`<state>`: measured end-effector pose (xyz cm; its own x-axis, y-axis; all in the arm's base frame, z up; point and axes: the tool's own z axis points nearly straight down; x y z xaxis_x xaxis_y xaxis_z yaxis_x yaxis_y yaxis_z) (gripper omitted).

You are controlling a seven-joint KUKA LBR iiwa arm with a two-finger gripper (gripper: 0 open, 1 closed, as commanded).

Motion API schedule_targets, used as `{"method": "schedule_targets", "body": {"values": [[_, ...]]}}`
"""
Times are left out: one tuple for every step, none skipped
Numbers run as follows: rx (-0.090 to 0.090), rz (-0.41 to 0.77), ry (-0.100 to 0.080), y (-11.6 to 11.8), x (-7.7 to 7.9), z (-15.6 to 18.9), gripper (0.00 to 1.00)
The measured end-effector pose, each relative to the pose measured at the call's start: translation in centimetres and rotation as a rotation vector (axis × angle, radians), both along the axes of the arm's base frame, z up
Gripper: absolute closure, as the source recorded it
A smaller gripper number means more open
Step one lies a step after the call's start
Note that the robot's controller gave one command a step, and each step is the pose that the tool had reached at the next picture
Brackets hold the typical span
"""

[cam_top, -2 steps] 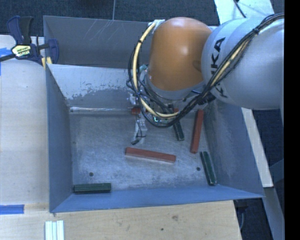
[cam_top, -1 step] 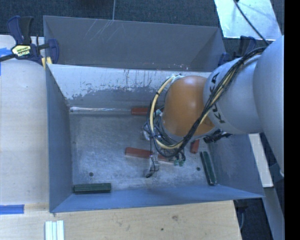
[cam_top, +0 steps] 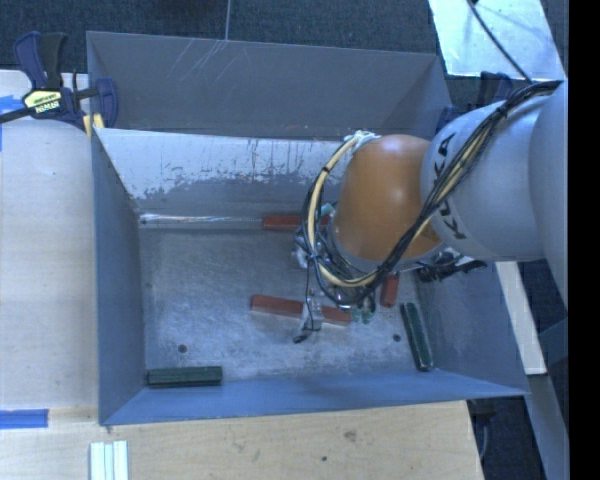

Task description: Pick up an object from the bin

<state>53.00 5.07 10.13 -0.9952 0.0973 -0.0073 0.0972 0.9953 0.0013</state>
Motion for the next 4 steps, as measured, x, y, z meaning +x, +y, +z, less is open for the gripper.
{"method": "schedule_targets", "body": {"values": [[0.0,-0.071,-0.001,-0.8,0.2,-0.1,0.0],[0.0,-0.246,0.008,-0.6,0.2,-3.2,0.0],[0.0,-0.246,0.007,-0.7,0.2,-3.2,0.0],[0.001,-0.247,0.002,-0.7,0.4,-3.0,1.0]]}}
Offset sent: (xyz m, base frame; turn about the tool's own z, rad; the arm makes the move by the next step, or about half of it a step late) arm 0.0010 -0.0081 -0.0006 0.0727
